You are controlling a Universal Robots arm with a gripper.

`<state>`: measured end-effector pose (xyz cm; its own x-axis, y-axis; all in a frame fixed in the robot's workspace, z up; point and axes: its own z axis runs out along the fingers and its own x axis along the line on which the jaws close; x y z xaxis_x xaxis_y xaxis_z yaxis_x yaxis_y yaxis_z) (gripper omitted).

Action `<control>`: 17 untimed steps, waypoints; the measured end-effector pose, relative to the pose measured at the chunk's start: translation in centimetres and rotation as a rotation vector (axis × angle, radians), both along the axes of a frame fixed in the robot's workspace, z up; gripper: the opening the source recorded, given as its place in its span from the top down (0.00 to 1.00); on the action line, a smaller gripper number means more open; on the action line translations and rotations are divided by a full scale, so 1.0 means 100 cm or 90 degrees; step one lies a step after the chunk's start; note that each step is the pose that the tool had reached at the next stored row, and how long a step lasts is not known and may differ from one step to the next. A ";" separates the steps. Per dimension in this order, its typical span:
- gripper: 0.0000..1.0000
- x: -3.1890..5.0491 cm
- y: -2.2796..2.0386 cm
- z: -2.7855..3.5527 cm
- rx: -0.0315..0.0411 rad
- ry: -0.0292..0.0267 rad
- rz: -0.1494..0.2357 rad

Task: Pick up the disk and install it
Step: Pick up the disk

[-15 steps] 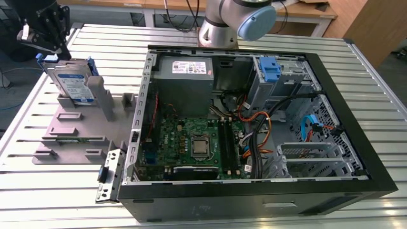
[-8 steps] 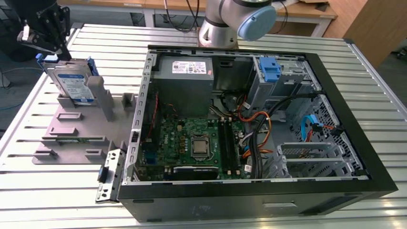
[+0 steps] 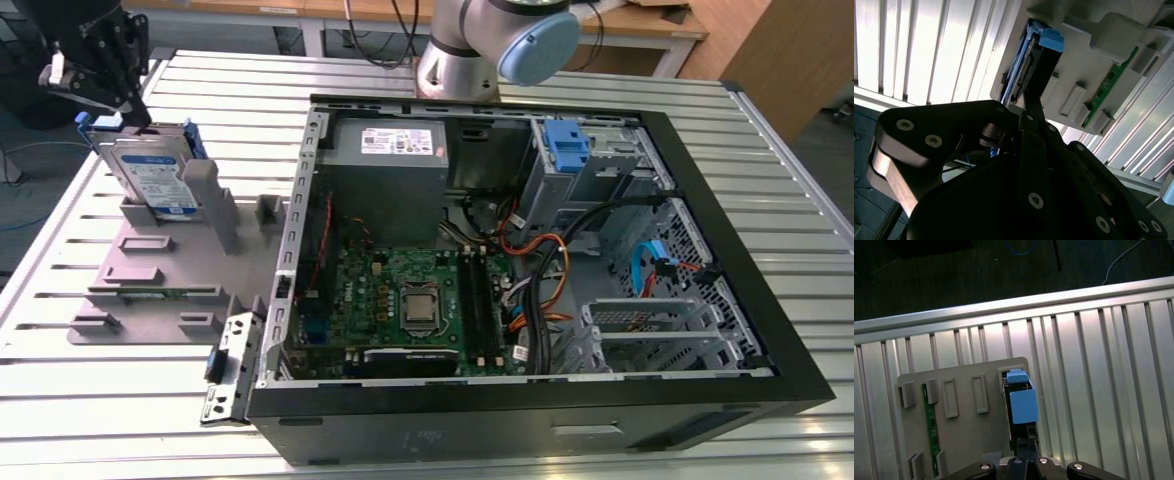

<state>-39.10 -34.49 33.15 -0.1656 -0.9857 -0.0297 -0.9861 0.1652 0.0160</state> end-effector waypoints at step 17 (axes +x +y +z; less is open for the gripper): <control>0.89 0.0000 0.0001 0.0024 0.0000 0.0000 0.000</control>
